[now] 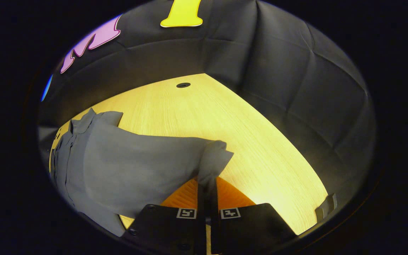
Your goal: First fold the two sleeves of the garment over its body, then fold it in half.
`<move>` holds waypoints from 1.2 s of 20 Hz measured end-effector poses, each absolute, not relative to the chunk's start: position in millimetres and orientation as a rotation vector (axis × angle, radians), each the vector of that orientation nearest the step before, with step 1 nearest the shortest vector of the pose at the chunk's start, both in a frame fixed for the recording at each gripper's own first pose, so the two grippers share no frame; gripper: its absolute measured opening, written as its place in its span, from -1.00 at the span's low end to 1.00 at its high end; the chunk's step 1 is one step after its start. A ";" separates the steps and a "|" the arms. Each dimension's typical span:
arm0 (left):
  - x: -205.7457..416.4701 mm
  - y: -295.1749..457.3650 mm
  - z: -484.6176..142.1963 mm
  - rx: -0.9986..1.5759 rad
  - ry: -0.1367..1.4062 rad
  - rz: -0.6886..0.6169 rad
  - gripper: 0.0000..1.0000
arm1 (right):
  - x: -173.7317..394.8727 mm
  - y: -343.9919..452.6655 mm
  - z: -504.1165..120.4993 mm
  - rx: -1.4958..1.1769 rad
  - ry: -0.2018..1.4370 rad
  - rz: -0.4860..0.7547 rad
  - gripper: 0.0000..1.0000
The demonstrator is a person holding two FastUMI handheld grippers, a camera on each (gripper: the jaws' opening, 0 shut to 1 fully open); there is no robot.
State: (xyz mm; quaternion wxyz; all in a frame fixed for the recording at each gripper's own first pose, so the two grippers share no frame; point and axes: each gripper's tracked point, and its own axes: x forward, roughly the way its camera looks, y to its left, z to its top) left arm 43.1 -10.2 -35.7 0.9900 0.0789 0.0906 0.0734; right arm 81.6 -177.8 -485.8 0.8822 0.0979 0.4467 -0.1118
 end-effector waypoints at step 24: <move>22.0 149.1 -53.3 0.062 0.133 0.014 0.90 | 117.6 67.2 -207.2 0.168 0.454 -0.015 -0.87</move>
